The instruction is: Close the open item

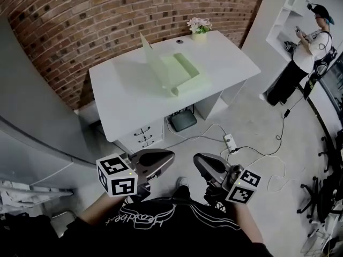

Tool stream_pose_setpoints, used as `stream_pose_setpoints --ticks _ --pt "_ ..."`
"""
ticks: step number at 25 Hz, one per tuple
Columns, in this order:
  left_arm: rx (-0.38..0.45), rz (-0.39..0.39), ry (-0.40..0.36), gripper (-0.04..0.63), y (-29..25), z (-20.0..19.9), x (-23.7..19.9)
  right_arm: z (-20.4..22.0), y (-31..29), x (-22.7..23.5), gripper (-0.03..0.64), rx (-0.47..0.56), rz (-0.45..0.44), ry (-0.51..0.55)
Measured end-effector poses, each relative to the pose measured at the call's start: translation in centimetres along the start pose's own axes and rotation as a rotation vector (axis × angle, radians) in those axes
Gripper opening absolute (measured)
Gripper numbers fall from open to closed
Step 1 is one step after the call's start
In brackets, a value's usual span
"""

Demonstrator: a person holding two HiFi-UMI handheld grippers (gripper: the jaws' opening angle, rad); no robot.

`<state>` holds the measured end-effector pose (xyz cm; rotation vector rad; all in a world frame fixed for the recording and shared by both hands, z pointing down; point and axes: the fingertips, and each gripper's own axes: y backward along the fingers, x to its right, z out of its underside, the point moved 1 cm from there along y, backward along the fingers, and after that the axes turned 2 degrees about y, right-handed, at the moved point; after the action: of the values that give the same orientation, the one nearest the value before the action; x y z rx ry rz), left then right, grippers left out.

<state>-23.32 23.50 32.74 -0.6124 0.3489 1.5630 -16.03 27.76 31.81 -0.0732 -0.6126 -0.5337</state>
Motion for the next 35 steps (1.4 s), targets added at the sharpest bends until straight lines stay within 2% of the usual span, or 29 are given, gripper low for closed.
stream_pose_setpoints --ticks 3,7,18,25,35 --pt "0.009 -0.04 0.013 0.003 -2.1 -1.0 -1.6 -1.5 0.2 2.6 0.003 0.002 -0.009 -0.014" --pt "0.046 -0.133 -0.002 0.003 -4.6 -2.9 -4.3 -3.8 0.5 6.1 0.003 -0.001 -0.026 -0.019" --pt "0.112 -0.217 0.002 0.003 -9.2 -7.7 -7.6 -9.1 0.4 12.6 0.003 0.003 -0.09 -0.01" --pt "0.161 -0.251 -0.006 0.003 -11.2 -8.3 -8.7 -10.8 1.0 15.2 0.003 -0.007 -0.104 0.021" --pt "0.181 -0.341 0.047 0.003 -9.6 -7.6 -12.3 -10.0 0.1 17.1 0.003 -0.032 -0.095 -0.018"
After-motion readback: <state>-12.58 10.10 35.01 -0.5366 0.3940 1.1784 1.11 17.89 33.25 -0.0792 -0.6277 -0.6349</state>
